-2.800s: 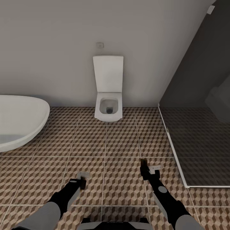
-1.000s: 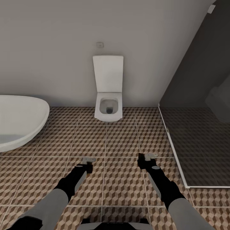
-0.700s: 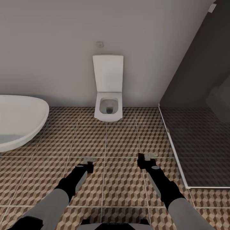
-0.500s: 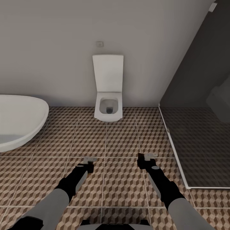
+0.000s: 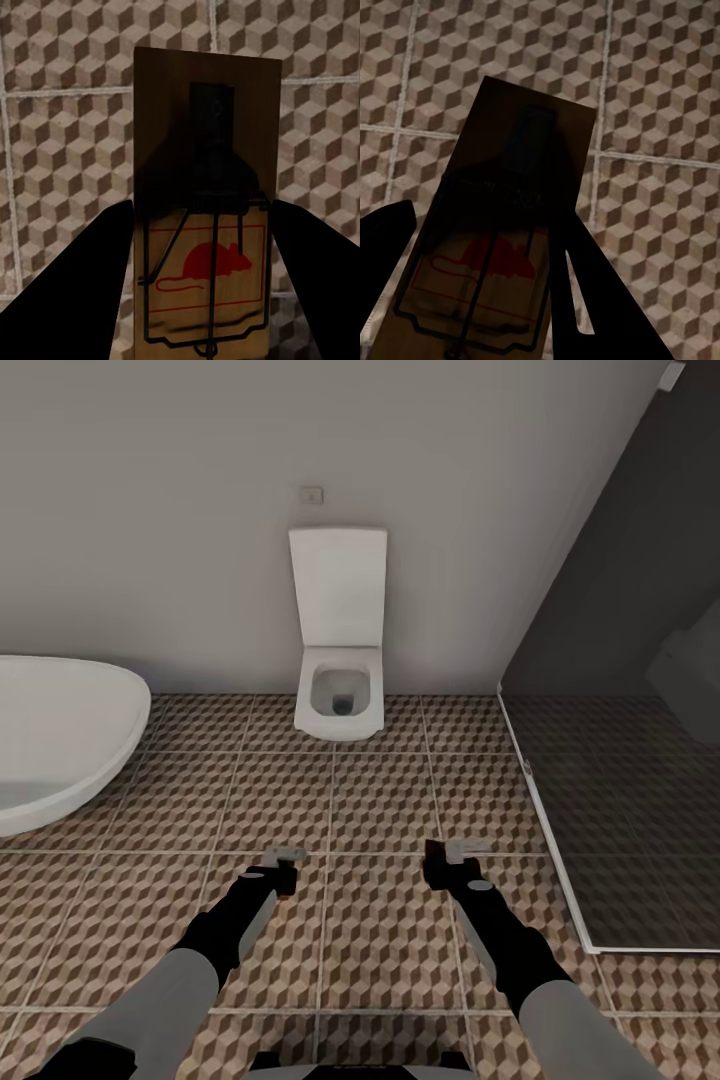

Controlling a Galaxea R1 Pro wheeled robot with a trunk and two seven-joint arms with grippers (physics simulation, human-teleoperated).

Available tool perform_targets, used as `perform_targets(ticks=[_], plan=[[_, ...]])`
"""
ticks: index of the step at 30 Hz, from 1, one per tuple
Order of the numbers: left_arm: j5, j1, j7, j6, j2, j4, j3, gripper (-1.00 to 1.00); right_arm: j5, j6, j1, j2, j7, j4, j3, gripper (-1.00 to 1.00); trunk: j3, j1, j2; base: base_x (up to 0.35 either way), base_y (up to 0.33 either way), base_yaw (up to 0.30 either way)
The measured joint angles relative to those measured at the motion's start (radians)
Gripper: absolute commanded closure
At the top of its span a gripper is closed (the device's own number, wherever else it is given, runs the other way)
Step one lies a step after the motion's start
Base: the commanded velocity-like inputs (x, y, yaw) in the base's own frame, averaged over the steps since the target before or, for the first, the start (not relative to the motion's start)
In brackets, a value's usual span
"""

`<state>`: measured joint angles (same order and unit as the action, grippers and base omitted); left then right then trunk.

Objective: Take the four mousetraps from the cabinet in the bathroom and place them on the bathroom floor. Make sure all four end up on the same floor surface, and ensure that at least two of them are either under or directly next to the same bathroom sink.

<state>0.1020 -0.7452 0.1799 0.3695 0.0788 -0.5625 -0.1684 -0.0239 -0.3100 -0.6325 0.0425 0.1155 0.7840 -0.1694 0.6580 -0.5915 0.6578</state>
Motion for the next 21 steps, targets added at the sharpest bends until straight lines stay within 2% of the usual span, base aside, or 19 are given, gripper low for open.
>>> perform_targets(ticks=[21], plan=[[0.0, 0.0, 0.0, 0.0, 0.0, 0.0, 0.0, 1.0, 0.0, 0.0, 0.0, 0.004, 0.0, -0.002, 0.0, 1.0, 0.066, -0.081, 0.147, 0.0, 0.0, 0.0]])
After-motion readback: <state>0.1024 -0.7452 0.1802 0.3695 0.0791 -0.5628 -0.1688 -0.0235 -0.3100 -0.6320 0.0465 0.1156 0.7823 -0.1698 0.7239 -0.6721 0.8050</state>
